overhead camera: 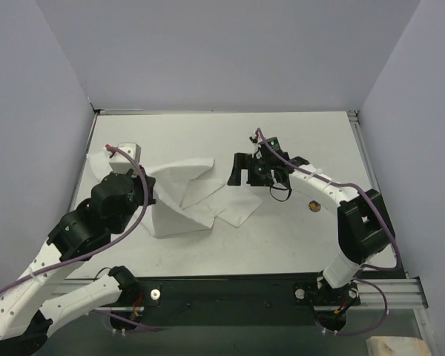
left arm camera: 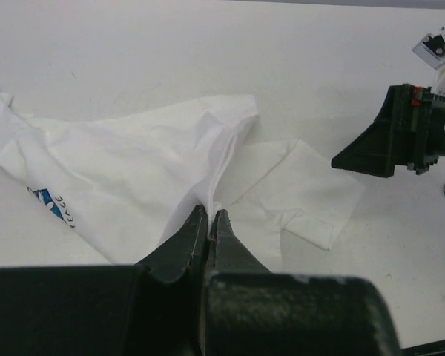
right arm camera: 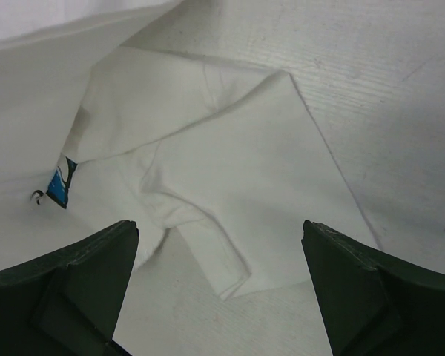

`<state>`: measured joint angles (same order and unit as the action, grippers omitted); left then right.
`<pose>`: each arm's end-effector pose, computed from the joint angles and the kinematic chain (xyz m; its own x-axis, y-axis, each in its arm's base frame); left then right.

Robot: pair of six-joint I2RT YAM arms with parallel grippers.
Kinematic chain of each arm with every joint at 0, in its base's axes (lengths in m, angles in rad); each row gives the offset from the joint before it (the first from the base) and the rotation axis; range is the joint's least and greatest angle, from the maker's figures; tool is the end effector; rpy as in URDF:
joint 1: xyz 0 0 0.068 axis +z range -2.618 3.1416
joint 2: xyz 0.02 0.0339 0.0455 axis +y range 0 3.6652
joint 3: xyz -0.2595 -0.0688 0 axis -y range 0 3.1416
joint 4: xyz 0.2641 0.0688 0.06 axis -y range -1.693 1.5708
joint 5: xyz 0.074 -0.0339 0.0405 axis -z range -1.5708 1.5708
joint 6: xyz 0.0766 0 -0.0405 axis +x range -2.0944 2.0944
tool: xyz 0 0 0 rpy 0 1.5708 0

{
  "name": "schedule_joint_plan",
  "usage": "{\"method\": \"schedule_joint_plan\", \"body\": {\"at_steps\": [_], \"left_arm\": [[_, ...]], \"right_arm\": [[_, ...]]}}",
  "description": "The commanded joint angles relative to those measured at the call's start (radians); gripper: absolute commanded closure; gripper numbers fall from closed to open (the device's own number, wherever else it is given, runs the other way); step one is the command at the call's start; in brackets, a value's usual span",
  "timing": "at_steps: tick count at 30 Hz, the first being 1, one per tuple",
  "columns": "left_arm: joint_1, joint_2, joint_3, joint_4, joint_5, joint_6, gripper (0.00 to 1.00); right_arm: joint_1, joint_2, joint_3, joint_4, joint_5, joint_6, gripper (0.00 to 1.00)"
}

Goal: Pin the brooch onto the clothing

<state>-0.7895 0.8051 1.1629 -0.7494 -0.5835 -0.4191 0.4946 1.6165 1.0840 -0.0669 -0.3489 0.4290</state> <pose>0.1666 -0.1080 0.3966 -0.3407 -0.1388 -0.9299 0.1043 0.9774 -0.1841 0.3488 0.2179 0.2080 -0.7404 0.0448 -0.6706 -0.4250 0.7417 0.5188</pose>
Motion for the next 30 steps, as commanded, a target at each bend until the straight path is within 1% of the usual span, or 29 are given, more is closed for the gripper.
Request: {"method": "schedule_joint_plan", "body": {"at_steps": [1, 3, 4, 5, 6, 8, 9, 11, 12, 13, 15, 18, 19, 23, 26, 27, 29, 30], "left_arm": [[0.009, -0.081, -0.098, 0.048, 0.115, 0.014, 1.0], [0.009, -0.124, -0.138, 0.059, 0.157, 0.014, 1.0], [0.007, -0.138, -0.169, 0.056, 0.172, 0.01, 1.0], [0.007, -0.158, -0.187, 0.056, 0.222, 0.009, 1.0], [0.007, -0.167, -0.201, 0.055, 0.241, 0.008, 1.0], [0.009, -0.193, -0.247, 0.053, 0.308, 0.0, 1.0], [0.009, -0.201, -0.262, 0.065, 0.327, -0.003, 1.0], [0.007, -0.225, -0.311, 0.079, 0.368, -0.012, 1.0], [0.007, -0.234, -0.327, 0.094, 0.404, -0.017, 1.0], [0.007, -0.251, -0.341, 0.105, 0.421, -0.023, 1.0], [0.007, -0.268, -0.384, 0.134, 0.468, -0.027, 1.0], [0.006, -0.293, -0.422, 0.166, 0.505, -0.033, 1.0], [0.006, -0.299, -0.428, 0.171, 0.508, -0.035, 1.0], [0.006, -0.297, -0.442, 0.185, 0.53, -0.037, 1.0], [0.007, -0.293, -0.445, 0.199, 0.536, -0.035, 1.0], [0.006, -0.291, -0.447, 0.2, 0.536, -0.033, 1.0], [0.007, -0.285, -0.443, 0.206, 0.531, -0.032, 1.0], [0.006, -0.285, -0.443, 0.206, 0.53, -0.03, 1.0]], "right_arm": [[0.001, 0.086, 0.108, 0.104, -0.051, 0.077, 0.01], [-0.001, 0.127, 0.183, 0.105, -0.053, 0.099, 0.01], [-0.001, 0.175, 0.217, 0.105, -0.058, 0.105, 0.01], [-0.001, 0.201, 0.272, 0.104, -0.059, 0.108, 0.01], [-0.001, 0.227, 0.305, 0.102, -0.059, 0.117, 0.01], [0.001, 0.314, 0.368, 0.081, -0.07, 0.12, 0.01], [0.001, 0.344, 0.431, 0.073, -0.073, 0.122, 0.02], [0.002, 0.43, 0.487, 0.072, -0.093, 0.125, 0.02], [0.002, 0.488, 0.545, 0.072, -0.097, 0.122, 0.04], [0.005, 0.514, 0.575, 0.029, -0.098, 0.11, 0.04], [0.01, 0.581, 0.649, 0.019, -0.098, 0.097, 0.05], [0.016, 0.66, 0.72, 0.004, -0.087, 0.076, 0.05], [0.021, 0.678, 0.766, -0.02, -0.084, 0.07, 0.06], [0.036, 0.746, 0.838, -0.037, -0.091, 0.057, 0.09], [0.044, 0.778, 0.858, -0.042, -0.107, 0.06, 0.14], [0.048, 0.786, 0.86, -0.042, -0.102, 0.057, 0.19], [0.064, 0.793, 0.863, -0.059, -0.079, 0.042, 0.23], [0.074, 0.799, 0.87, -0.076, -0.026, 0.013, 0.24]]}}
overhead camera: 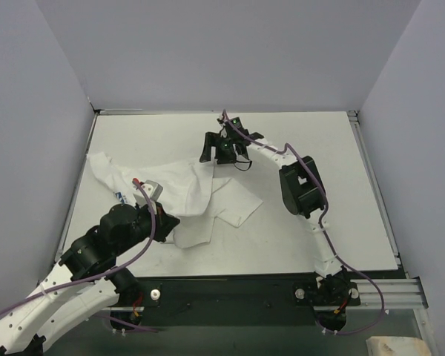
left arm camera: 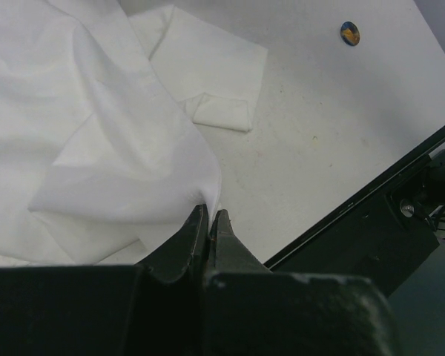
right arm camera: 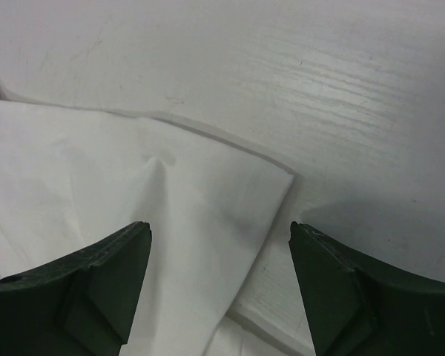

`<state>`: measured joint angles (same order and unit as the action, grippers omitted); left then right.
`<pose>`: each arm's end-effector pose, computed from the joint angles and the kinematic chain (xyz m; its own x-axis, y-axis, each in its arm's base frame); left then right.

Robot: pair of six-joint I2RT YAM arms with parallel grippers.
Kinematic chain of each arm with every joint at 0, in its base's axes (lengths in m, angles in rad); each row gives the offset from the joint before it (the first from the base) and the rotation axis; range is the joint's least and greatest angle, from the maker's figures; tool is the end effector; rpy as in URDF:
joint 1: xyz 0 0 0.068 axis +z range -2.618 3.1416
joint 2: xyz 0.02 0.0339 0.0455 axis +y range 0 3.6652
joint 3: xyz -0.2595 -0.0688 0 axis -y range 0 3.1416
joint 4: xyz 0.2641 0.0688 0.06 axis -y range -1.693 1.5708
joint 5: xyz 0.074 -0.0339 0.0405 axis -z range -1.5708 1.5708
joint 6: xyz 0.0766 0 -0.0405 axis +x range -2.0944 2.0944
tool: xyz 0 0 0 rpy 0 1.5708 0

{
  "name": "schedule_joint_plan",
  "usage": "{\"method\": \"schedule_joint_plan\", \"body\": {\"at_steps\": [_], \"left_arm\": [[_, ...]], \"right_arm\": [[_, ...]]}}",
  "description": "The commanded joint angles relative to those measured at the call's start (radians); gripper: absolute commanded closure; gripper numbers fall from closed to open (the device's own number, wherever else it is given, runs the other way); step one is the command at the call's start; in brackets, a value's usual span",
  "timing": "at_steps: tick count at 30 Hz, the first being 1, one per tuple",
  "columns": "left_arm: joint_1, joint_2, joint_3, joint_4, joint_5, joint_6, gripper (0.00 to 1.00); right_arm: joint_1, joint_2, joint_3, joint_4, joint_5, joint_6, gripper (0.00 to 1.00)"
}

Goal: Pin the brooch onto the clothing

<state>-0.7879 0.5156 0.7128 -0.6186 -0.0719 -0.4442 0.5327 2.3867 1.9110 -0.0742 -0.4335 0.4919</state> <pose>0.1299 -0.1228 0.2905 -0.5445 -0.0605 -0.8366 0.4727 0.8018 -0.3656 0.4950 0.3292 0.1487 -0.7602 0.0494 -0.6478 -0.4655 0.6541 0.5962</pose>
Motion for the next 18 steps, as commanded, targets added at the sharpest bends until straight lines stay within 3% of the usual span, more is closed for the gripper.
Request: {"method": "schedule_joint_plan", "body": {"at_steps": [1, 7, 13, 16, 18], "left_arm": [[0.004, 0.007, 0.007, 0.079, 0.018, -0.004, 1.0], [0.004, 0.026, 0.02, 0.08, 0.015, 0.007, 1.0], [0.004, 0.024, 0.025, 0.082, 0.02, 0.01, 1.0], [0.004, 0.018, 0.03, 0.08, 0.02, 0.009, 1.0], [0.004, 0.017, 0.031, 0.077, 0.017, 0.009, 1.0]], "right_arm": [[0.042, 0.034, 0.051, -0.113, 0.087, -0.064, 0.24], [0.11, 0.08, 0.117, -0.255, 0.303, -0.138, 0.25], [0.141, 0.13, 0.209, -0.329, 0.375, -0.147, 0.33], [0.141, 0.154, 0.249, -0.363, 0.361, -0.138, 0.47], [0.139, 0.157, 0.252, -0.368, 0.357, -0.133, 0.72]]}}
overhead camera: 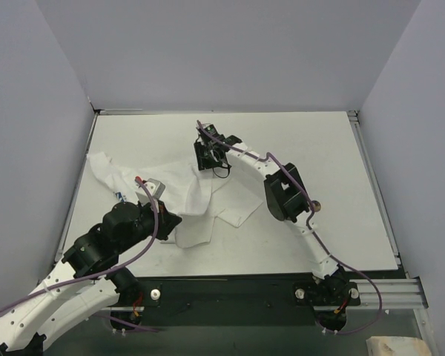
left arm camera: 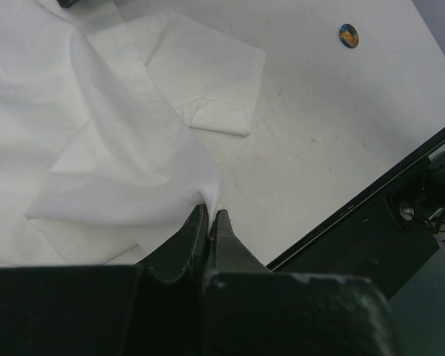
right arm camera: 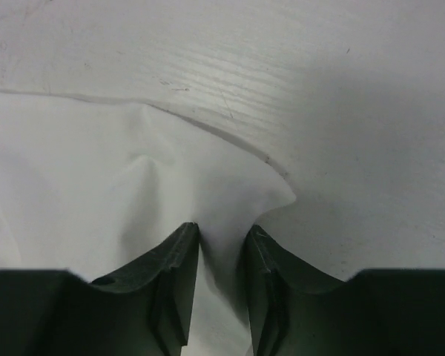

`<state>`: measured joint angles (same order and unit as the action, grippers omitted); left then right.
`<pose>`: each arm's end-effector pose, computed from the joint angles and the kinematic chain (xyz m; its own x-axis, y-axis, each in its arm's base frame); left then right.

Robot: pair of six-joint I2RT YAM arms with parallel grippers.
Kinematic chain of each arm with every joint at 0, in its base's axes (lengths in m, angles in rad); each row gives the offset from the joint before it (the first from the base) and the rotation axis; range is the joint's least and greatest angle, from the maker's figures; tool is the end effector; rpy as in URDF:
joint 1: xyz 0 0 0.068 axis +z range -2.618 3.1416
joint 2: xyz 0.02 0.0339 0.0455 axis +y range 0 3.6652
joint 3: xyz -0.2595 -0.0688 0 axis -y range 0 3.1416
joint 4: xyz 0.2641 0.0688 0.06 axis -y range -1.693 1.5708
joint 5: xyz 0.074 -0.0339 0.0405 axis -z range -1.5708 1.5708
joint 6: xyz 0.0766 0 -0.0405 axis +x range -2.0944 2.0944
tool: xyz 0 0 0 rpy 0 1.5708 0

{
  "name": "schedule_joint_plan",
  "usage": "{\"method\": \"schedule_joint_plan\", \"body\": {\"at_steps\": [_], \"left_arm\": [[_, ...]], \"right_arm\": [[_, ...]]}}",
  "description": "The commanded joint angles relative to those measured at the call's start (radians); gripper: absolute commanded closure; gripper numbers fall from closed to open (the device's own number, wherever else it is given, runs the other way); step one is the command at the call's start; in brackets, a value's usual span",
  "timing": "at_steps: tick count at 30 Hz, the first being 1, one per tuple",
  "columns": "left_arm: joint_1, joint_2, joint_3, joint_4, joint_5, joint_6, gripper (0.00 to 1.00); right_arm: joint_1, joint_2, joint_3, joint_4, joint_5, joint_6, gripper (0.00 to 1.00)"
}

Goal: Pin the brooch onto the clothing

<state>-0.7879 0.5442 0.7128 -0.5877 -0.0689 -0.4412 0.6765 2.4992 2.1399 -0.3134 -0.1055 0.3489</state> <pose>0.1347 -0.1279 0.2901 -0.5426 -0.0587 -0.8379 0.4768 0.7998 -0.3647 0.4734 0.3904 0.1387 -0.6914 -0.1191 -0.7126 -0.4793 0.8136 0.3290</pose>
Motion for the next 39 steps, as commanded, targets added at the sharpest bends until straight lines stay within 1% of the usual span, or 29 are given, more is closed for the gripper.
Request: {"method": "schedule_joint_plan", "body": {"at_steps": [1, 2, 5, 7, 10, 11, 13, 14, 16, 17, 19, 20, 21, 22, 23, 24, 27, 28, 30, 31, 33, 35, 37, 38, 39], "left_arm": [[0.006, -0.015, 0.033, 0.046, 0.009, 0.006, 1.0], [0.006, -0.018, 0.036, 0.042, 0.004, 0.006, 1.0], [0.004, -0.015, 0.05, 0.034, -0.012, 0.022, 1.0], [0.004, 0.0, 0.079, 0.029, -0.032, 0.038, 1.0], [0.007, 0.049, 0.131, 0.028, -0.113, 0.073, 1.0], [0.007, 0.066, 0.178, 0.032, -0.156, 0.088, 1.0], [0.009, 0.12, 0.223, 0.066, -0.181, 0.116, 1.0], [0.007, 0.141, 0.27, 0.078, -0.189, 0.14, 1.0], [0.01, 0.212, 0.333, 0.098, -0.224, 0.168, 1.0], [0.012, 0.241, 0.411, 0.097, -0.244, 0.192, 1.0], [0.015, 0.333, 0.499, 0.074, -0.307, 0.219, 1.0], [0.022, 0.364, 0.555, 0.062, -0.334, 0.235, 1.0], [0.027, 0.417, 0.648, 0.052, -0.353, 0.246, 1.0], [0.036, 0.442, 0.704, 0.037, -0.406, 0.254, 1.0], [0.053, 0.466, 0.753, 0.031, -0.429, 0.26, 1.0], [0.065, 0.509, 0.854, 0.023, -0.445, 0.265, 1.0], [0.099, 0.6, 1.014, -0.027, -0.476, 0.291, 1.0], [0.102, 0.623, 1.115, -0.055, -0.482, 0.305, 1.0], [0.107, 0.689, 1.229, -0.086, -0.516, 0.34, 1.0], [0.11, 0.707, 1.343, -0.116, -0.519, 0.355, 1.0], [0.11, 0.749, 1.44, -0.139, -0.539, 0.394, 1.0], [0.11, 0.755, 1.564, -0.14, -0.555, 0.429, 1.0], [0.11, 0.741, 1.62, -0.111, -0.581, 0.435, 1.0], [0.108, 0.729, 1.634, -0.095, -0.585, 0.468, 1.0], [0.108, 0.691, 1.628, -0.077, -0.574, 0.469, 1.0]], "right_arm": [[-0.009, 0.044, 0.022, -0.128, 0.021, 0.013, 0.79], [-0.012, 0.04, 0.023, -0.13, 0.012, 0.018, 0.88], [-0.031, 0.003, 0.014, -0.133, -0.02, 0.032, 0.98], [-0.044, -0.029, 0.015, -0.131, -0.045, 0.033, 1.0], [-0.081, -0.117, 0.028, -0.13, -0.069, 0.033, 1.0], [-0.104, -0.167, 0.037, -0.13, -0.077, 0.033, 1.0], [-0.135, -0.223, 0.043, -0.127, -0.112, 0.038, 1.0], [-0.164, -0.282, 0.044, -0.124, -0.128, 0.042, 1.0], [-0.193, -0.341, 0.045, -0.11, -0.155, 0.05, 1.0], [-0.209, -0.399, 0.045, -0.105, -0.181, 0.053, 1.0], [-0.244, -0.456, 0.046, -0.09, -0.201, 0.052, 1.0], [-0.252, -0.515, 0.046, -0.079, -0.198, 0.052, 1.0], [-0.264, -0.543, 0.048, -0.076, -0.198, 0.048, 1.0], [-0.268, -0.569, 0.052, -0.072, -0.198, 0.047, 1.0], [-0.272, -0.624, 0.054, -0.061, -0.191, 0.042, 1.0], [-0.276, -0.651, 0.054, -0.055, -0.191, 0.041, 1.0], [-0.287, -0.753, 0.055, -0.035, -0.177, 0.032, 1.0], [-0.291, -0.778, 0.054, -0.03, -0.172, 0.032, 1.0], [-0.296, -0.85, 0.046, -0.015, -0.169, 0.032, 1.0], [-0.299, -0.875, 0.04, -0.009, -0.169, 0.032, 1.0], [-0.307, -0.947, 0.009, 0.026, -0.166, 0.029, 1.0], [-0.31, -1.011, -0.009, 0.052, -0.163, 0.022, 1.0], [-0.313, -1.046, -0.023, 0.06, -0.174, 0.013, 1.0], [-0.318, -1.074, -0.025, 0.06, -0.178, 0.015, 1.0], [-0.321, -1.089, -0.031, 0.062, -0.184, 0.015, 1.0]]}}
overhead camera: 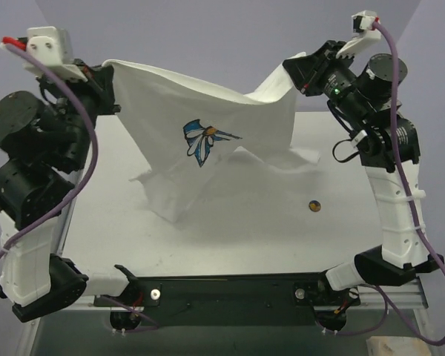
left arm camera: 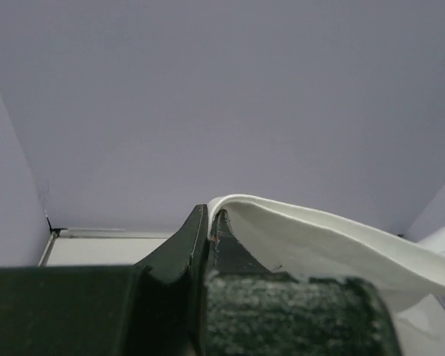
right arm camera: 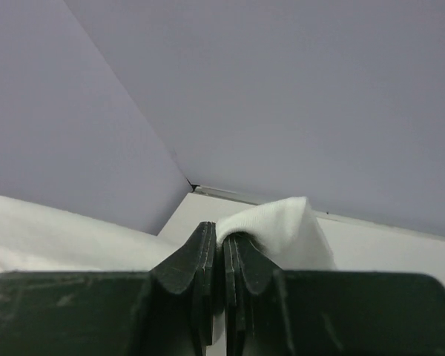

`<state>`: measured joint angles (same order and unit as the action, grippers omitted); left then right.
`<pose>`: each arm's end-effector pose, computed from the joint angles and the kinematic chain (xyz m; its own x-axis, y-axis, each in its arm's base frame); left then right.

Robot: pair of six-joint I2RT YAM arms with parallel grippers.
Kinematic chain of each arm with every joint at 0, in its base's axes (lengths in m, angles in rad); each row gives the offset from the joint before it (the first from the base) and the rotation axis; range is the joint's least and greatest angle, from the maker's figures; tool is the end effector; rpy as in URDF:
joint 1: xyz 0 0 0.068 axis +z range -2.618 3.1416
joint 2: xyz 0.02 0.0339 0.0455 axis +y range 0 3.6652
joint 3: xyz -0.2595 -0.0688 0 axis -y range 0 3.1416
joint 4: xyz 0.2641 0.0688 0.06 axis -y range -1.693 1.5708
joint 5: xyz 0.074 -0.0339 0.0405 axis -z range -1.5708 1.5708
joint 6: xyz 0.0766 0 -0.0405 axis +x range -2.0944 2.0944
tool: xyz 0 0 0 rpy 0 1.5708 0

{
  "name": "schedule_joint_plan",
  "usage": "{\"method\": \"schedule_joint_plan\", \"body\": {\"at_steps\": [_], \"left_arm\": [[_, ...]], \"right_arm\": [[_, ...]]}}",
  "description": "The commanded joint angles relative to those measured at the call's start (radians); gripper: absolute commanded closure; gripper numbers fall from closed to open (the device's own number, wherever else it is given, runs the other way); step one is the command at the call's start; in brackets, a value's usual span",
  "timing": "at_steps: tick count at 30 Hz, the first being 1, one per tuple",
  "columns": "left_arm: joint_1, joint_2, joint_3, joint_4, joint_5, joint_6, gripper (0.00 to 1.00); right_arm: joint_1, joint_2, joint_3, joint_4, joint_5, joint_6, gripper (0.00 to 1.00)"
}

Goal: Pin the brooch onto the clothing

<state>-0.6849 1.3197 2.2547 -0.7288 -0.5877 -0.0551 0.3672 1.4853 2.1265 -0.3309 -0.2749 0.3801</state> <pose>0.1809 -0.0929 0.6412 0.1525 -0.1837 -0.9711 0.1147 0.9792 -0.1673 0.2858 0.1322 0.6232 0.0469 0.4006 -0.9150 -0.6506 0.7073 0.2763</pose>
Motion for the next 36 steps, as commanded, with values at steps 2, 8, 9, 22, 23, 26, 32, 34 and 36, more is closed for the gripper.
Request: {"method": "schedule_joint_plan", "body": {"at_steps": [2, 8, 9, 22, 23, 26, 32, 34, 36], "left_arm": [[0.005, -0.132, 0.048, 0.126, -0.009, 0.064, 1.0], [0.007, -0.255, -0.078, 0.143, 0.133, -0.006, 1.0], [0.007, -0.267, -0.087, 0.137, 0.143, -0.008, 1.0], [0.007, -0.214, -0.121, 0.152, -0.041, 0.032, 1.0], [0.007, -0.186, -0.139, 0.161, -0.069, 0.046, 1.0], [0.008, -0.136, -0.17, 0.23, -0.173, 0.116, 1.0], [0.06, -0.019, -0.124, 0.284, -0.158, 0.182, 1.0], [0.094, 0.019, -0.061, 0.24, -0.095, 0.163, 1.0], [0.171, 0.085, 0.01, 0.168, -0.032, 0.135, 1.0]], "right_arm": [[-0.011, -0.12, -0.028, 0.092, -0.041, -0.009, 1.0], [-0.011, -0.263, -0.097, 0.122, -0.083, 0.02, 1.0], [-0.011, -0.284, -0.108, 0.13, -0.083, 0.022, 1.0], [-0.011, -0.35, -0.276, 0.201, -0.014, 0.029, 1.0], [-0.013, -0.336, -0.287, 0.201, 0.0, 0.025, 1.0], [-0.019, -0.266, -0.292, 0.199, 0.049, 0.002, 1.0], [-0.094, -0.071, -0.162, 0.181, -0.027, 0.051, 1.0], [-0.132, -0.005, -0.093, 0.179, -0.053, 0.081, 1.0], [-0.161, 0.053, -0.047, 0.178, -0.076, 0.117, 1.0]]}}
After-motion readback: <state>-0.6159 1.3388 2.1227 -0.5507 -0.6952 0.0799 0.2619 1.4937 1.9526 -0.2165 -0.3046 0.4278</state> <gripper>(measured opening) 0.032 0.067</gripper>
